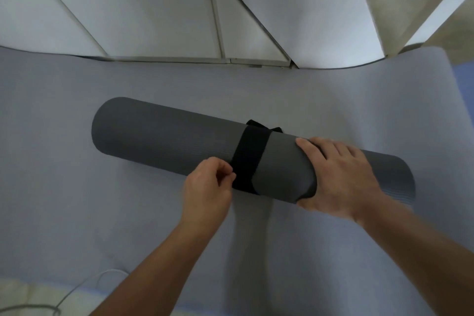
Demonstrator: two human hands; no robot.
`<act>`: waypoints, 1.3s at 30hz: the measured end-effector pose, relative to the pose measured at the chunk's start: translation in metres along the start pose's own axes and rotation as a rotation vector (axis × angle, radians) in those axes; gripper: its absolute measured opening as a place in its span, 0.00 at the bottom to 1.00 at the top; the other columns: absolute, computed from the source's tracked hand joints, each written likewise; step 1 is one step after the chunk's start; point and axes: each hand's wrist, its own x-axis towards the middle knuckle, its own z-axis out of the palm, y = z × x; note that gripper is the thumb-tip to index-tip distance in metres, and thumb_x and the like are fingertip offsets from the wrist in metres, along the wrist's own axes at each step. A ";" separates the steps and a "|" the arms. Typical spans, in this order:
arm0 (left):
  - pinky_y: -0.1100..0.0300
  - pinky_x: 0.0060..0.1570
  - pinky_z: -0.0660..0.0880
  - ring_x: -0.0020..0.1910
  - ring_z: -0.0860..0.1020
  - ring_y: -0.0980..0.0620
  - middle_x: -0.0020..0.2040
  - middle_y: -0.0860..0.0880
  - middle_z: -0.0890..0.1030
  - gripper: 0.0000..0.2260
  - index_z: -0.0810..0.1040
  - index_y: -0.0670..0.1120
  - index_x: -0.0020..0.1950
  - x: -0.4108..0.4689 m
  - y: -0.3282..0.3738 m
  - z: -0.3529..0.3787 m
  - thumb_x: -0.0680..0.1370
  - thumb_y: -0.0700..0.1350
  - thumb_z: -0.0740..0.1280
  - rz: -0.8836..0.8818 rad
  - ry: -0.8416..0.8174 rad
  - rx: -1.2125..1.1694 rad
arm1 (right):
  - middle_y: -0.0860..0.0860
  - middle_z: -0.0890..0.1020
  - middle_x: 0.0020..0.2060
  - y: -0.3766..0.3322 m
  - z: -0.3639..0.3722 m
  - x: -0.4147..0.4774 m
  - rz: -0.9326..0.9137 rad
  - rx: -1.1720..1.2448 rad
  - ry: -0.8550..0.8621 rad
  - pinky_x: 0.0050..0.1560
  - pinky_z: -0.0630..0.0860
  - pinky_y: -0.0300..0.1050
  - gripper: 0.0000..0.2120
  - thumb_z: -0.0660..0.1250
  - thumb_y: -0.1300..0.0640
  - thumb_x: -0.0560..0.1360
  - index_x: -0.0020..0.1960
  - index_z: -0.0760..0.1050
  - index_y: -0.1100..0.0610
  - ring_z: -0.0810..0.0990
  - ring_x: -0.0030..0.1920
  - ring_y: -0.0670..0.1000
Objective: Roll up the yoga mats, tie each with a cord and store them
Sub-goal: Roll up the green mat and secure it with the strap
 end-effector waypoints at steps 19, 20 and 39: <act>0.19 0.59 0.61 0.67 0.68 0.27 0.67 0.40 0.72 0.54 0.60 0.47 0.79 0.018 -0.013 -0.183 0.64 0.81 0.58 -0.883 0.139 -1.573 | 0.57 0.77 0.66 -0.028 -0.031 -0.078 0.012 0.232 0.224 0.62 0.72 0.58 0.48 0.77 0.43 0.53 0.69 0.69 0.58 0.75 0.65 0.57; 0.20 0.60 0.61 0.66 0.69 0.27 0.67 0.40 0.73 0.55 0.59 0.46 0.79 0.017 0.001 -0.204 0.63 0.80 0.60 -0.851 0.097 -1.531 | 0.56 0.76 0.66 -0.030 -0.040 -0.082 0.030 0.258 0.198 0.63 0.72 0.57 0.51 0.78 0.43 0.51 0.70 0.68 0.58 0.75 0.65 0.56; 0.32 0.62 0.70 0.67 0.71 0.33 0.69 0.45 0.74 0.42 0.70 0.50 0.73 -0.106 0.279 -0.294 0.68 0.77 0.59 -0.408 -0.366 -0.753 | 0.43 0.74 0.63 -0.078 -0.363 -0.140 0.315 1.265 -0.067 0.71 0.66 0.60 0.44 0.53 0.21 0.66 0.70 0.68 0.49 0.72 0.67 0.53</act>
